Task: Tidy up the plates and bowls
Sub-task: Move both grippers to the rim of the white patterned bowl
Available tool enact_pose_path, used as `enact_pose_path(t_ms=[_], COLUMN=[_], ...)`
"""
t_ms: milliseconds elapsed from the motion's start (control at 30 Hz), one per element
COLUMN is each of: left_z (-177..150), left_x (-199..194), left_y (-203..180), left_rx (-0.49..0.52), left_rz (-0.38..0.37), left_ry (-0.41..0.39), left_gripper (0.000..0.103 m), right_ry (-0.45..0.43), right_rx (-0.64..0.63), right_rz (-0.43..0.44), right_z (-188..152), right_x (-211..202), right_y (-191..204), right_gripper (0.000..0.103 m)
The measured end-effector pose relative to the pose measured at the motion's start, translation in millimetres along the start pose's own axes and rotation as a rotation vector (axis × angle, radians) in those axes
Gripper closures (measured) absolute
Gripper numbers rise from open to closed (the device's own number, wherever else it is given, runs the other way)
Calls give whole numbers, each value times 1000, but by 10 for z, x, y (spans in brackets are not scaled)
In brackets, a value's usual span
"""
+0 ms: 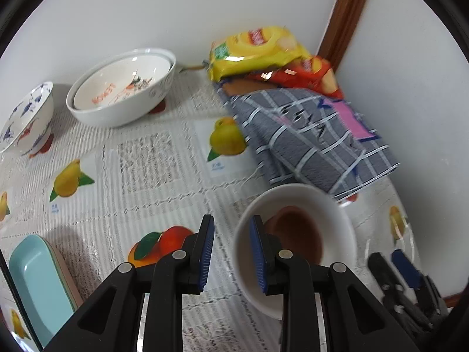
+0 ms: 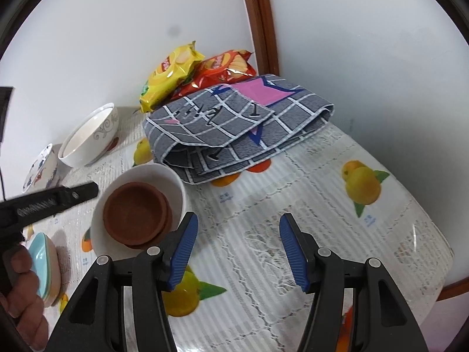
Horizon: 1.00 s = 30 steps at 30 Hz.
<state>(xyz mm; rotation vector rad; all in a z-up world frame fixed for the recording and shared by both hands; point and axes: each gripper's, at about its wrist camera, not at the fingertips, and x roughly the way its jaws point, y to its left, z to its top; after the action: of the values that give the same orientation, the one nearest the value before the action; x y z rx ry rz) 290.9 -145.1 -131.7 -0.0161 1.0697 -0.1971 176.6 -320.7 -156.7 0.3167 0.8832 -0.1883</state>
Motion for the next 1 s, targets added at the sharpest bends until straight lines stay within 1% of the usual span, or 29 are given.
enact_pose_path(t_ms=[67, 167, 300, 333, 567, 800, 1000], left_z=[2, -5, -12, -13, -23, -42, -63], left_x=[61, 86, 107, 122, 209, 229, 233], left_y=[24, 29, 6, 9, 10, -6, -9], left_rx=[-6, -6, 8, 7, 10, 19, 29], left_rz=[5, -4, 1, -2, -9, 3, 8], left_ry=[20, 30, 34, 39, 67, 74, 70], left_gripper=[79, 79, 79, 79, 79, 79, 79], right_ry=[-11, -31, -2, 8, 67, 90, 76], right_rx=[7, 10, 13, 10, -23, -12, -40], right_rz=[29, 49, 69, 67, 34, 31, -22], right_z=[12, 44, 71, 72, 60, 30, 45], right_x=[-21, -25, 77, 112, 308, 394, 441], right_y=[31, 68, 113, 127, 191, 222, 266], right_gripper=[45, 45, 52, 55, 61, 61, 60])
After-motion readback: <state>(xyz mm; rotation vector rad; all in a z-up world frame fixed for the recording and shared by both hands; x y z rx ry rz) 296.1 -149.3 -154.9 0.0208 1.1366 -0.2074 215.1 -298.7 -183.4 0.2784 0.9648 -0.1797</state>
